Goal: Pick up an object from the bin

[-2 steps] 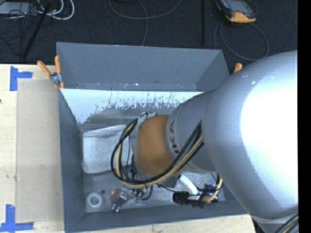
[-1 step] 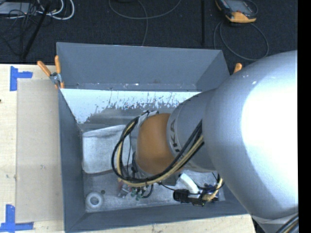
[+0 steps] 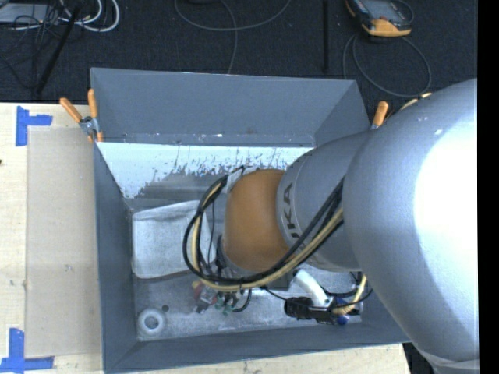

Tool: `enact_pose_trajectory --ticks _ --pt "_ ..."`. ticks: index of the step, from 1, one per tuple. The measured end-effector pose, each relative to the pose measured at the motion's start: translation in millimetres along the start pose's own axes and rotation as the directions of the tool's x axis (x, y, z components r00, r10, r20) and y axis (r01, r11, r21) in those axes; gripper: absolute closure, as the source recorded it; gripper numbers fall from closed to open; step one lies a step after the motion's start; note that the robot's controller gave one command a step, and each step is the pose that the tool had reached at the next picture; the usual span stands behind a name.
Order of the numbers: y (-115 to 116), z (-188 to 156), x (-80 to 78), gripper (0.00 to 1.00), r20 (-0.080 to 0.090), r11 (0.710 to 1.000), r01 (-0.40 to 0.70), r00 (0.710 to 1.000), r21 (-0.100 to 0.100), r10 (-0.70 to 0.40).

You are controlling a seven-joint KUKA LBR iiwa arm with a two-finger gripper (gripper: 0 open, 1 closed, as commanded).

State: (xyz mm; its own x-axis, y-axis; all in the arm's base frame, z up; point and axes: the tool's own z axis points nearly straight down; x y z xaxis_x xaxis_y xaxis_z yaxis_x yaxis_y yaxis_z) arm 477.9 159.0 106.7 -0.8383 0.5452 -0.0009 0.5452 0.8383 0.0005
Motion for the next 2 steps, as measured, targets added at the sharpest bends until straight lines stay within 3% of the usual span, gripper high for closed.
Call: enact_pose_trajectory --ticks 1,2 --pt "0.7 -61.7 -1.1 1.00 0.002 1.000 0.002 1.000 -0.002 -0.002" --pt "0.4 -66.7 -1.5 1.00 -0.002 1.000 0.004 1.000 0.002 -0.004"
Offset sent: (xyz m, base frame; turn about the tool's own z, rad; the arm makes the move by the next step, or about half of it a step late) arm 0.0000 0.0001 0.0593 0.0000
